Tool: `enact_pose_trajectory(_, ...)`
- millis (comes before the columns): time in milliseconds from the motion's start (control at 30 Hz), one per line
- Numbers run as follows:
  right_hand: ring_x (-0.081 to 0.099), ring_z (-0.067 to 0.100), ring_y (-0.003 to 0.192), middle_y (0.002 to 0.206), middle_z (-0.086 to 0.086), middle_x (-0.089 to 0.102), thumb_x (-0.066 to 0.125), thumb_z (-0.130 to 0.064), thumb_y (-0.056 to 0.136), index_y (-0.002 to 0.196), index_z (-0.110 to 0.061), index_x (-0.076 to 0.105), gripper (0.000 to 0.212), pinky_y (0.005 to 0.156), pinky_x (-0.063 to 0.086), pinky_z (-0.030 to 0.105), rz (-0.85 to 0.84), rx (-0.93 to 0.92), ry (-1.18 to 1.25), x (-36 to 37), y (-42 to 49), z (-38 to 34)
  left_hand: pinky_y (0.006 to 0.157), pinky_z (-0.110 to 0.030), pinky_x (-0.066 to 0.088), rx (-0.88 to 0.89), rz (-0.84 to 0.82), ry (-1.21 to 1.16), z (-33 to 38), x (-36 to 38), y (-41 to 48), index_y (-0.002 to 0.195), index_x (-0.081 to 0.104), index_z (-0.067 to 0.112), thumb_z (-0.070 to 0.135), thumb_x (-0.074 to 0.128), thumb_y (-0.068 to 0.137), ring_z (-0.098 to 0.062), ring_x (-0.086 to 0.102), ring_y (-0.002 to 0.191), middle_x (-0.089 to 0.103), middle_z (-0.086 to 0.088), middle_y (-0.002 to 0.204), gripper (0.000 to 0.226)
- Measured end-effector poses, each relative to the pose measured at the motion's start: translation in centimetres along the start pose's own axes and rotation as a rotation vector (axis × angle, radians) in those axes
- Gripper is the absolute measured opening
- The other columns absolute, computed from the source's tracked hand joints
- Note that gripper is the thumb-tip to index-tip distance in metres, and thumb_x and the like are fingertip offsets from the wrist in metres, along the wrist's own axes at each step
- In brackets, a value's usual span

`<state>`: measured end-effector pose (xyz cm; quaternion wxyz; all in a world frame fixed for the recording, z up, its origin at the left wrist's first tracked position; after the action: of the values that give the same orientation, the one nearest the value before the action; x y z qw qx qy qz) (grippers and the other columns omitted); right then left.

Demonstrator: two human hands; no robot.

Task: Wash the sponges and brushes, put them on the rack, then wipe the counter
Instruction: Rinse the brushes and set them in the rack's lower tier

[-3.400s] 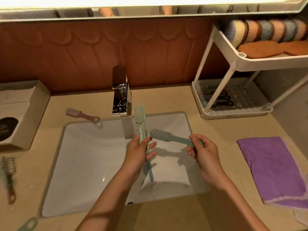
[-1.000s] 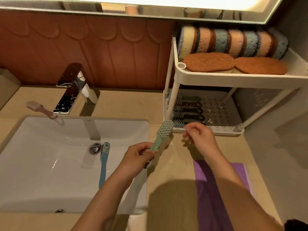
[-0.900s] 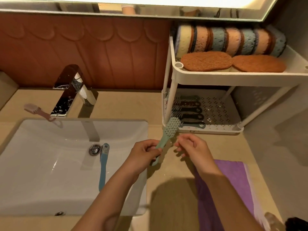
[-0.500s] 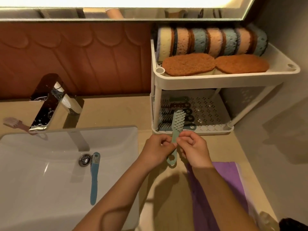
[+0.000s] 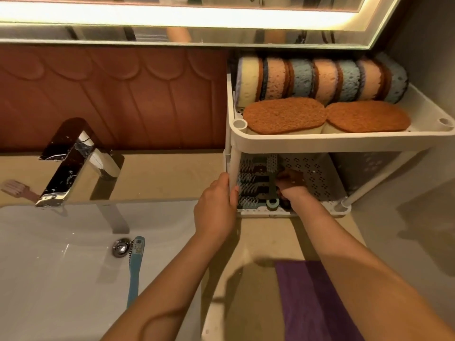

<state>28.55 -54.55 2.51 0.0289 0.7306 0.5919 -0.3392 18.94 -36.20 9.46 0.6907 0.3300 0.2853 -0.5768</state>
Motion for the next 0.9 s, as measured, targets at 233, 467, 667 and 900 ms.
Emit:
enact_pose_trajectory(233, 0.060, 0.034, 0.104, 0.108, 0.014, 0.066, 0.059, -0.015, 0.085, 0.095, -0.008, 0.067, 0.014, 0.089, 0.046, 0.035, 0.070, -0.115, -0.274, 1.6, 2.1, 0.3, 0.057, -0.027, 0.033, 0.019, 0.028, 0.034, -0.4, 0.1, -0.1, 0.108, 0.050, 0.018, 0.033, 0.040, 0.097, -0.016, 0.055, 0.075, 0.064, -0.001, 0.099, 0.022)
enact_pose_trajectory(467, 0.058, 0.025, 0.092, 0.097, 0.007, 0.064, 0.060, -0.022, 0.088, 0.094, -0.012, 0.061, 0.012, 0.081, 0.044, 0.033, 0.096, -0.258, -0.269, 1.0, -2.2, -0.9, 0.067, -0.027, 0.048, -0.099, -0.114, -0.249, -0.6, -0.3, 0.0, 0.117, 0.047, 0.018, 0.032, 0.050, 0.094, -0.015, 0.059, 0.086, 0.059, 0.004, 0.114, 0.026)
enact_pose_trajectory(667, 0.055, 0.020, 0.070, 0.065, -0.006, 0.054, 0.056, -0.012, 0.087, 0.081, -0.011, 0.066, 0.011, 0.067, 0.044, 0.035, -0.050, -0.365, -0.061, 1.0, -9.7, -0.2, 0.084, -0.032, 0.049, -0.209, -0.365, -0.297, -3.5, -1.6, -2.8, 0.112, 0.057, 0.012, 0.025, 0.055, 0.091, -0.020, 0.060, 0.097, 0.061, -0.003, 0.109, 0.025)
enact_pose_trajectory(900, 0.050, 0.008, 0.064, 0.074, -0.002, 0.060, 0.059, -0.015, 0.087, 0.084, -0.019, 0.067, 0.009, 0.063, 0.041, 0.026, -0.398, -0.410, -0.026, 5.9, -18.7, -1.3, 0.085, -0.029, 0.047, -0.237, -0.548, -0.175, -9.5, -6.7, -8.5, 0.108, 0.058, 0.017, 0.031, 0.051, 0.093, -0.016, 0.058, 0.092, 0.062, 0.000, 0.105, 0.022)
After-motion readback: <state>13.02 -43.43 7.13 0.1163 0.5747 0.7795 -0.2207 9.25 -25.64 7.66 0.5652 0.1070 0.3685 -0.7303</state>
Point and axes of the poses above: each hand's wrist, its own y-axis towards the middle knuckle, its own x-axis out of the palm, z = x × y, the point moved 3 cm from there along y, towards the middle knuckle
